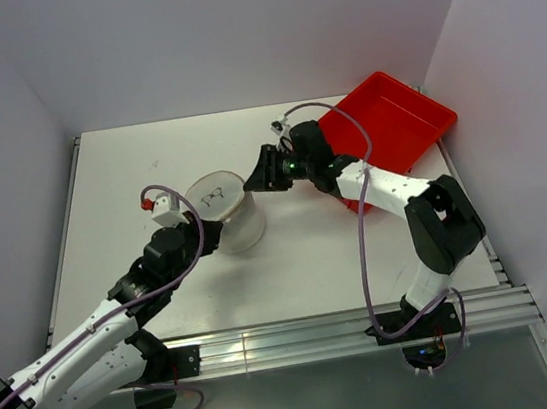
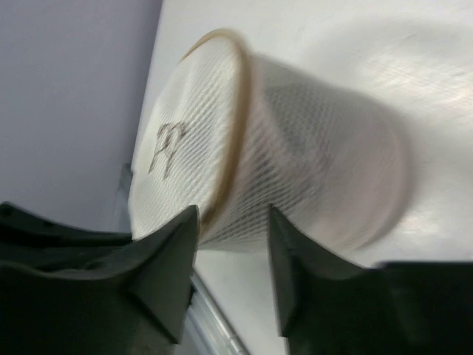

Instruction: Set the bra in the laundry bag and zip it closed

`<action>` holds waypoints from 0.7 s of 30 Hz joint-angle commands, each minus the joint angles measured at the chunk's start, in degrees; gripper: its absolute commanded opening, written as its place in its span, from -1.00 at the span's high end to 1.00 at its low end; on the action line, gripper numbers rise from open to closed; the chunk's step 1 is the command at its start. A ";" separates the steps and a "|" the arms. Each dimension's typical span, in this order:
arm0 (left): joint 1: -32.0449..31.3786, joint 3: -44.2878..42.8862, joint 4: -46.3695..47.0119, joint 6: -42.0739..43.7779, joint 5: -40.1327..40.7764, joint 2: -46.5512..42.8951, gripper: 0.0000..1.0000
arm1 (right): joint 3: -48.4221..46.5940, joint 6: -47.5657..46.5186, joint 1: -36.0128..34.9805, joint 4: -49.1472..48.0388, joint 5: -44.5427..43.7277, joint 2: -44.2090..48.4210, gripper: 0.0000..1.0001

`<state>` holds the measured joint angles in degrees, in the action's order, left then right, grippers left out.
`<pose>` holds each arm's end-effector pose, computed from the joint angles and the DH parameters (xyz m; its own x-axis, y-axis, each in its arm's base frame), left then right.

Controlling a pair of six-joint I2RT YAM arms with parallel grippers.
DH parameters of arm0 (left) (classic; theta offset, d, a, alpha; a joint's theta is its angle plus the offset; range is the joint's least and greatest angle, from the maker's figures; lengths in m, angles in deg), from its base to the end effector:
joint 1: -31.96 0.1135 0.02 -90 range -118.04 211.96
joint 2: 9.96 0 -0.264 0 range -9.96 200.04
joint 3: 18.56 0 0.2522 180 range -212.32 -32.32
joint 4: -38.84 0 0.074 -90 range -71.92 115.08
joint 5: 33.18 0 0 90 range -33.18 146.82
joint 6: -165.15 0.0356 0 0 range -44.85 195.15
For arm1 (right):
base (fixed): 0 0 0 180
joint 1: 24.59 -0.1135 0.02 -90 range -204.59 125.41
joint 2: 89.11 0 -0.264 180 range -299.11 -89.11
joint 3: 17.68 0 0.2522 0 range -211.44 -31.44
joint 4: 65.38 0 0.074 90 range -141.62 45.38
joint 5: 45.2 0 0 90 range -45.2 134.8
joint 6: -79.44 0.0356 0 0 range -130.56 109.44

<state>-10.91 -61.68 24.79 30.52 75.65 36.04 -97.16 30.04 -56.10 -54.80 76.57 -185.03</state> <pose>0.1482 -0.1219 0.2594 -0.4453 -0.4939 -0.7468 0.1473 0.7823 -0.6052 0.3159 0.2156 0.2573 -0.8435 0.1319 -0.5207 -0.3889 0.5187 0.7614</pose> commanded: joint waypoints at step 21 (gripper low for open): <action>0.60 -17.92 -16.22 8.14 4.63 -12.24 -0.98 | 16.64 -5.53 2.41 -2.44 -22.18 39.10 -0.99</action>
<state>-10.58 -76.81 10.54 35.57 78.25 25.89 -85.29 26.26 -53.58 -54.77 60.37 -153.82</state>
